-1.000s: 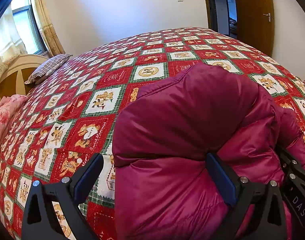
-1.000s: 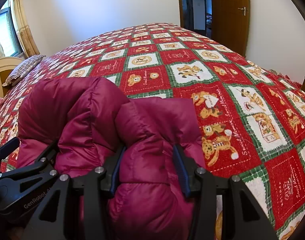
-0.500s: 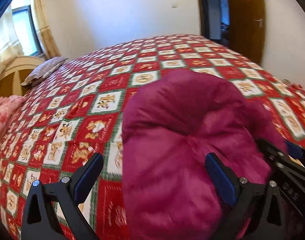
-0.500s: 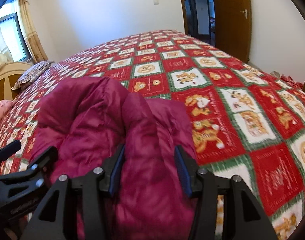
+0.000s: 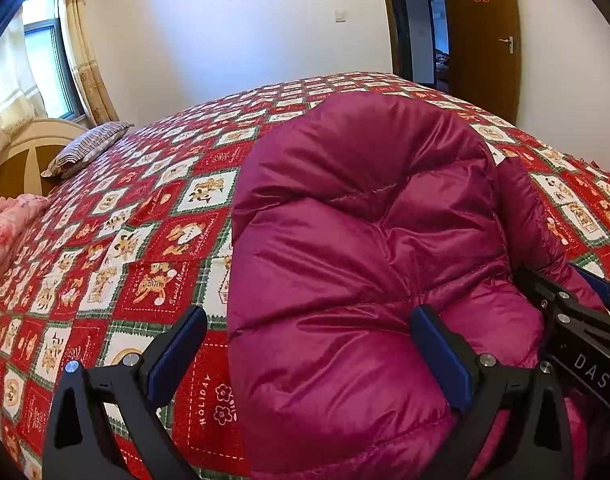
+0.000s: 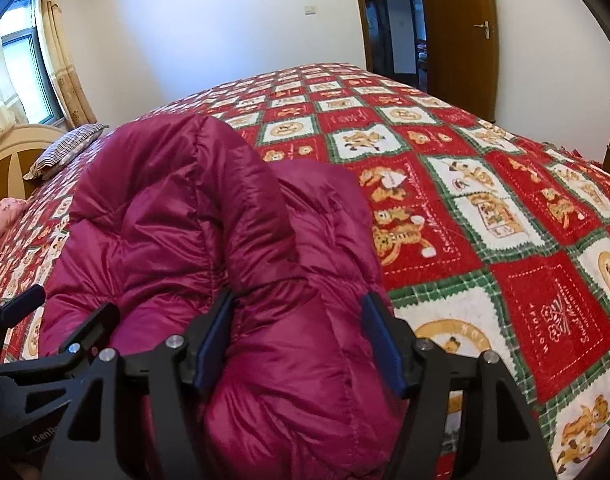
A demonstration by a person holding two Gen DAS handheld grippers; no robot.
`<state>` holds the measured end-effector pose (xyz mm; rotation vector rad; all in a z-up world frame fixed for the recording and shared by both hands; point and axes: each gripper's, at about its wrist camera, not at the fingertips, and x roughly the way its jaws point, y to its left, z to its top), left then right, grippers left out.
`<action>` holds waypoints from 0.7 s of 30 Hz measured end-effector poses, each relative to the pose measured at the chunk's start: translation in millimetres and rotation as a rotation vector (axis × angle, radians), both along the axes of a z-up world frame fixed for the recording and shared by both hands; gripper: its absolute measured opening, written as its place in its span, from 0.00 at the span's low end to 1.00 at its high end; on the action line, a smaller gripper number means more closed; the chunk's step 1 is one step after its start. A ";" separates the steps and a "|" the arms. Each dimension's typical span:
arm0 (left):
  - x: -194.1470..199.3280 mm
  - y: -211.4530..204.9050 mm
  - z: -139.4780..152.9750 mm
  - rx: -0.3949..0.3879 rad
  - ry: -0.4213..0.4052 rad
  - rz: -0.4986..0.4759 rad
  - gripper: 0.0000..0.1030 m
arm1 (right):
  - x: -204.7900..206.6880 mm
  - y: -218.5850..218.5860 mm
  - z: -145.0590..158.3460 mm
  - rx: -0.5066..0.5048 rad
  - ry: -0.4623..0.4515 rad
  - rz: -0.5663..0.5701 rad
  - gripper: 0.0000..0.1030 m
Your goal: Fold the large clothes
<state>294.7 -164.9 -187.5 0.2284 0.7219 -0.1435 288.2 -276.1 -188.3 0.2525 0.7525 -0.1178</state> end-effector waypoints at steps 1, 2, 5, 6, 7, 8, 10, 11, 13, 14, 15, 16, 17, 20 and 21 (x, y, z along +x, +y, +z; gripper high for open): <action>0.3 0.1 -0.3 0.001 0.001 0.001 0.99 | -0.2 0.1 -0.7 -0.001 0.000 0.000 0.66; 0.9 -0.3 -0.7 0.005 0.002 0.002 0.99 | 0.5 -0.4 -1.1 -0.003 0.001 0.000 0.66; 1.5 -2.1 -2.1 0.017 0.005 0.003 0.99 | -1.5 1.8 -2.1 -0.005 0.004 0.000 0.66; 1.7 -2.5 -2.6 0.019 0.008 0.003 0.99 | -1.2 1.6 -2.8 -0.004 0.004 0.001 0.66; 2.4 -2.4 -3.1 0.020 0.009 0.003 0.99 | -0.3 1.0 -3.5 -0.001 0.005 0.002 0.66; 3.4 -1.9 -3.7 0.019 0.011 0.003 0.99 | 0.1 0.3 -3.9 0.003 0.006 0.002 0.66; 3.5 -1.9 -4.3 0.018 0.014 0.002 0.99 | -0.2 -0.3 -4.5 0.009 0.005 0.004 0.66; 3.3 -2.0 -4.5 0.017 0.014 0.002 0.99 | -0.1 -0.9 -4.7 0.011 0.005 0.004 0.66; 3.1 -2.1 -4.7 0.019 0.014 0.001 0.99 | 0.1 -2.5 -5.0 0.021 0.005 0.007 0.66; 3.1 -2.0 -4.8 0.018 0.015 0.000 0.99 | 0.0 -3.5 -5.2 0.028 0.005 0.009 0.67; 3.2 -1.6 -4.8 0.018 0.017 0.000 0.99 | 0.3 -4.2 -5.5 0.033 0.006 0.009 0.67; 3.3 -1.8 -4.9 0.018 0.018 -0.001 0.99 | 0.2 -3.8 -5.6 0.033 0.006 0.010 0.67; 3.7 -2.0 -5.0 0.019 0.019 -0.001 0.99 | 0.3 -4.0 -5.5 0.030 0.005 0.008 0.67; 4.1 -1.2 -5.4 0.015 0.023 -0.002 0.99 | 1.2 -5.1 -6.0 0.030 0.007 0.010 0.67; 4.6 -0.6 -5.4 0.012 0.025 -0.003 0.99 | 0.6 -5.2 -6.0 0.034 0.006 0.011 0.67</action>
